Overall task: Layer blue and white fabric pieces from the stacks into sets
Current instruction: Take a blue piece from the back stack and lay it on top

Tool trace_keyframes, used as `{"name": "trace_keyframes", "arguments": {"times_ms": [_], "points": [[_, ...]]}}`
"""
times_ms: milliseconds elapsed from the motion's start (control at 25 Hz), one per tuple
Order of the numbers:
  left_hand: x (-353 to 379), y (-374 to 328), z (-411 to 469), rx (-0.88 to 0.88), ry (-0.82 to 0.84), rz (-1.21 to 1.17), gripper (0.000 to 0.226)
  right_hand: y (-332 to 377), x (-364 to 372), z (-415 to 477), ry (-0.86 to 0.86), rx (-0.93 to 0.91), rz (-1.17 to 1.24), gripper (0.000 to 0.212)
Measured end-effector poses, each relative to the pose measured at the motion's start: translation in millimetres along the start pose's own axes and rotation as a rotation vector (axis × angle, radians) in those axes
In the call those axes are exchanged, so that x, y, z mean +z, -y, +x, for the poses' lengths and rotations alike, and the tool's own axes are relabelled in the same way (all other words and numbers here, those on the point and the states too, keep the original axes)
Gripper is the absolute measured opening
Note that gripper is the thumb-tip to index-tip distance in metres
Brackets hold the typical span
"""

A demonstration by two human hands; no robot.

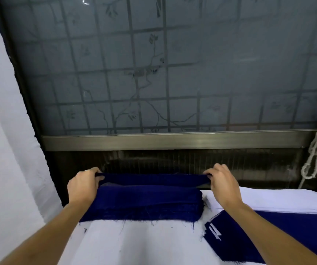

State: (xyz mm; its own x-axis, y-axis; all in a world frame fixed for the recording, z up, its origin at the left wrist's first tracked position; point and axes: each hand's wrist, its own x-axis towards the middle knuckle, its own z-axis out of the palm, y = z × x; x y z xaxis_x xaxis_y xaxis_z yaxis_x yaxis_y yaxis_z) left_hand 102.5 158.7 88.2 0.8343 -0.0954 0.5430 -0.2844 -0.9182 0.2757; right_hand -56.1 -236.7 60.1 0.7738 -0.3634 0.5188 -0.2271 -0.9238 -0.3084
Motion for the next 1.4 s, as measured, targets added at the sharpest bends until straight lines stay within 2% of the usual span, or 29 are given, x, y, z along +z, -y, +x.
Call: {"name": "trace_keyframes", "arguments": {"times_ms": [160,360,480,560,680,840,1040,1240,1400], "points": [[-24.1,-12.1,-7.8,-0.033,-0.034,-0.224,0.019,-9.9,-40.9,-17.5,-0.083,0.024,0.018,0.024],[-47.2,-28.7,-69.7,-0.003,-0.128,-0.549,0.030,-34.8,-85.0,-85.8,-0.217,0.072,0.215,0.018],[-38.3,-25.2,-135.2,-0.058,-0.128,-0.695,0.032,-54.5,-90.6,-150.2,-0.170,0.074,0.320,0.026],[-27.3,-21.5,-173.9,-0.085,-0.107,-0.698,0.029,-65.2,-85.0,-194.0,-0.105,0.082,0.386,0.033],[-9.7,-12.8,-214.5,-0.144,0.010,-0.689,0.036,-74.4,-68.6,-240.8,-0.013,0.159,0.458,0.040],[12.3,0.4,-239.7,-0.201,0.113,-0.645,0.053,-80.1,-53.6,-253.4,0.118,0.127,0.353,0.046],[19.5,2.0,-238.7,-0.146,0.139,-0.522,0.055,-78.9,-53.7,-252.4,0.115,0.093,0.240,0.045],[20.4,1.4,-241.6,-0.153,0.140,-0.453,0.048,-81.1,-57.2,-255.6,0.089,0.068,0.301,0.041],[16.4,1.3,-243.8,-0.287,0.165,-0.459,0.042,-78.6,-58.3,-256.8,0.087,0.089,0.282,0.037]]}}
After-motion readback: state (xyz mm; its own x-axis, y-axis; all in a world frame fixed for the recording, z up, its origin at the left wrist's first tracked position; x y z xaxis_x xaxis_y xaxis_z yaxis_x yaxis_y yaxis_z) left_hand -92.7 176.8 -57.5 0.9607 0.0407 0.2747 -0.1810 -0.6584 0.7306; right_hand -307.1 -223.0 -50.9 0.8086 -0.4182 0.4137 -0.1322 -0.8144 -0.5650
